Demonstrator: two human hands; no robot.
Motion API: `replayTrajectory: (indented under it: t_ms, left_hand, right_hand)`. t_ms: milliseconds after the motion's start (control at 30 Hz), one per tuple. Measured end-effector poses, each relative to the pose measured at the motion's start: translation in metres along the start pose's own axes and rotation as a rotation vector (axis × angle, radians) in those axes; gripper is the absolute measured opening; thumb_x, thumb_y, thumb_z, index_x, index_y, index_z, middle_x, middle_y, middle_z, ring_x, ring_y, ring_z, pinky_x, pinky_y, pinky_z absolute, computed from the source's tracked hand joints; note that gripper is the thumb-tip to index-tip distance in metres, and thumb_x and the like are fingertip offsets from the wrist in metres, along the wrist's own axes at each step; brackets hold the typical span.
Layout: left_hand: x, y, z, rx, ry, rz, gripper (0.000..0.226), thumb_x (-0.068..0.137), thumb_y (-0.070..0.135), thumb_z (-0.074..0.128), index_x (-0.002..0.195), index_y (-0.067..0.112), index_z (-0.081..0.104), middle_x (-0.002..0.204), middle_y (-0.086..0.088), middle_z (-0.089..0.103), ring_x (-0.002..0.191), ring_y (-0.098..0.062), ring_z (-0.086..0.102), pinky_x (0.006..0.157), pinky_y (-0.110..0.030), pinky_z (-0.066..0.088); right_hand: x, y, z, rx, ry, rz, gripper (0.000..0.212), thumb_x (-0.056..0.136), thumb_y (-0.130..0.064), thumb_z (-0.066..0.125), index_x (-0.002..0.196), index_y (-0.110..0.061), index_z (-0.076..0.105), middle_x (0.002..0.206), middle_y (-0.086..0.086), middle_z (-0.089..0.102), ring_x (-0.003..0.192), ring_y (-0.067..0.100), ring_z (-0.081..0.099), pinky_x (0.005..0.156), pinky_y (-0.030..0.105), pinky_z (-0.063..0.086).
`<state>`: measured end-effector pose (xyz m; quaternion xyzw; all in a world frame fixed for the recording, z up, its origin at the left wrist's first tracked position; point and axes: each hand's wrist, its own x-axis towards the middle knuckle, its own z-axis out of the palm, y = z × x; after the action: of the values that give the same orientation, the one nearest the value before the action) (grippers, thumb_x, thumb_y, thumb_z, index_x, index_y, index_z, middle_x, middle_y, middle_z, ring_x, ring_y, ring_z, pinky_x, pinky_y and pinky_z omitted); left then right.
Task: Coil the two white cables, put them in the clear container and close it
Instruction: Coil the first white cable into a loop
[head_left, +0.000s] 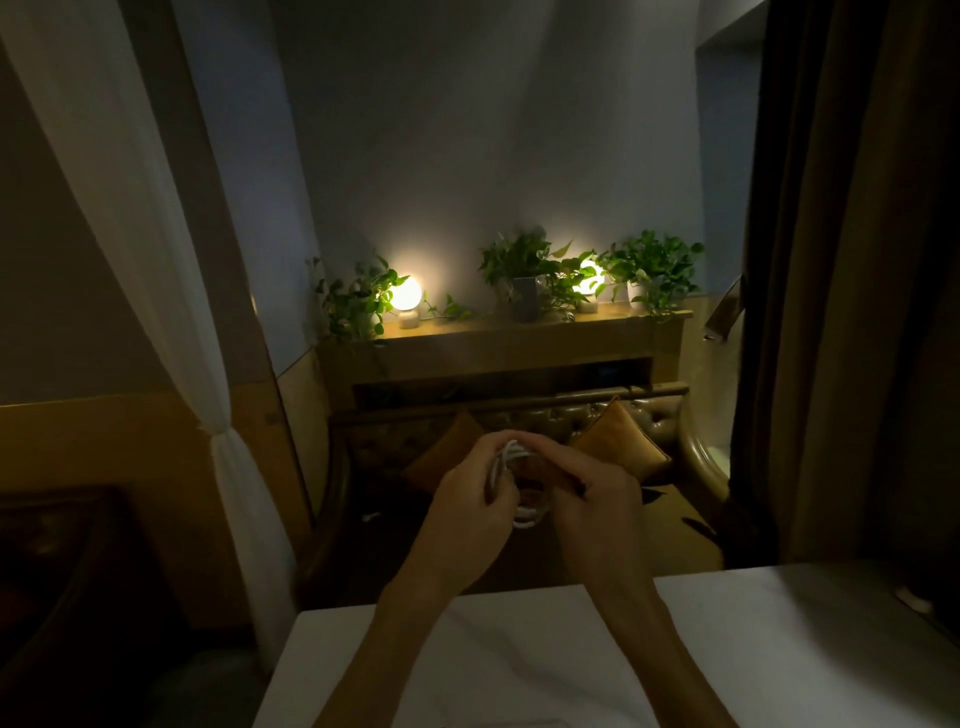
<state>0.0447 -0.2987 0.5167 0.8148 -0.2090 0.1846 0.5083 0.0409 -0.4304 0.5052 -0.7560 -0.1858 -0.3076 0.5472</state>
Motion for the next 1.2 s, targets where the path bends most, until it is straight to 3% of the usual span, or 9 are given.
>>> replayTrajectory:
  t_ms: [133,300,433,567,800,900,967,1067,1200]
  left_hand:
    - [0.000,0.003,-0.004,-0.109,-0.022,-0.066,0.024,0.096,0.018,0.052,0.117,0.022,0.062,0.097,0.007,0.068,0.083,-0.002,0.066,0.072,-0.017,0.055]
    - [-0.006,0.003,-0.022,-0.648,-0.129,-0.307,0.033,0.090,0.026,0.051,0.110,0.006,0.068,0.081,-0.006,0.065,0.066,-0.014,0.061,0.058,-0.023,0.053]
    - [-0.006,0.005,-0.023,-0.601,-0.167,-0.362,0.035,0.087,0.031,0.055,0.115,0.013,0.066,0.095,-0.005,0.069,0.073,-0.013,0.062,0.058,-0.023,0.050]
    - [-0.009,0.011,-0.016,-0.591,-0.179,-0.361,0.025,0.093,0.032,0.055,0.109,0.018,0.068,0.094,-0.004,0.070,0.071,-0.011,0.061,0.056,-0.021,0.048]
    - [-0.004,0.003,0.000,0.088,0.194,-0.093,0.007,0.092,0.023,0.059,0.096,0.026,0.063,0.092,0.004,0.064,0.076,-0.005,0.062,0.067,-0.010,0.050]
    - [-0.009,0.003,-0.008,-0.348,-0.015,-0.251,0.021,0.091,0.034,0.056,0.096,0.020,0.071,0.077,0.001,0.067,0.060,-0.005,0.058,0.053,-0.016,0.047]
    - [-0.013,0.002,-0.013,-0.701,-0.092,-0.351,0.028,0.090,0.033,0.052,0.097,0.018,0.074,0.077,0.000,0.067,0.064,-0.008,0.059,0.059,-0.021,0.050]
    - [-0.018,-0.005,-0.012,-0.712,-0.052,-0.393,0.027,0.088,0.029,0.052,0.098,0.021,0.076,0.082,0.001,0.071,0.069,-0.007,0.061,0.069,-0.021,0.053]
    - [-0.019,-0.003,-0.013,-0.600,0.044,-0.416,0.023,0.090,0.022,0.054,0.097,0.018,0.075,0.072,0.003,0.069,0.065,-0.007,0.060,0.064,-0.020,0.053]
  right_hand:
    - [0.002,-0.001,-0.003,0.095,0.025,0.078,0.032,0.092,-0.008,0.057,0.117,-0.027,0.065,0.103,-0.025,0.063,0.099,-0.011,0.061,0.077,0.009,0.052]
    - [0.009,0.004,-0.012,0.236,0.087,0.211,0.031,0.093,-0.010,0.057,0.114,-0.032,0.065,0.090,-0.030,0.068,0.093,-0.012,0.063,0.068,0.012,0.055]
    - [0.008,-0.001,-0.009,0.135,0.059,0.153,0.038,0.093,-0.004,0.054,0.119,-0.031,0.064,0.099,-0.030,0.061,0.097,-0.012,0.060,0.079,0.018,0.057]
    - [0.006,-0.004,-0.003,0.049,0.042,0.058,0.041,0.092,0.001,0.052,0.122,-0.025,0.062,0.104,-0.027,0.058,0.095,-0.022,0.054,0.079,0.005,0.050]
    - [-0.001,-0.001,0.008,-0.014,0.073,-0.007,0.036,0.092,-0.002,0.055,0.125,-0.016,0.062,0.113,-0.013,0.060,0.098,-0.024,0.051,0.082,-0.002,0.043]
    - [0.002,0.002,0.006,0.070,0.102,0.096,0.034,0.094,-0.006,0.054,0.122,-0.022,0.063,0.105,-0.019,0.061,0.095,-0.020,0.055,0.078,0.001,0.047]
    - [0.005,0.007,0.006,0.122,0.124,0.164,0.031,0.093,-0.008,0.056,0.119,-0.024,0.065,0.104,-0.016,0.065,0.096,-0.014,0.060,0.080,0.007,0.052]
    - [0.006,0.014,0.008,0.129,0.077,0.214,0.027,0.093,-0.015,0.059,0.117,-0.023,0.066,0.109,-0.010,0.069,0.100,0.000,0.064,0.081,0.019,0.057]
    - [0.007,0.015,0.006,0.240,0.004,0.286,0.027,0.093,-0.016,0.056,0.116,-0.028,0.064,0.106,-0.016,0.068,0.099,-0.002,0.064,0.074,0.017,0.057]
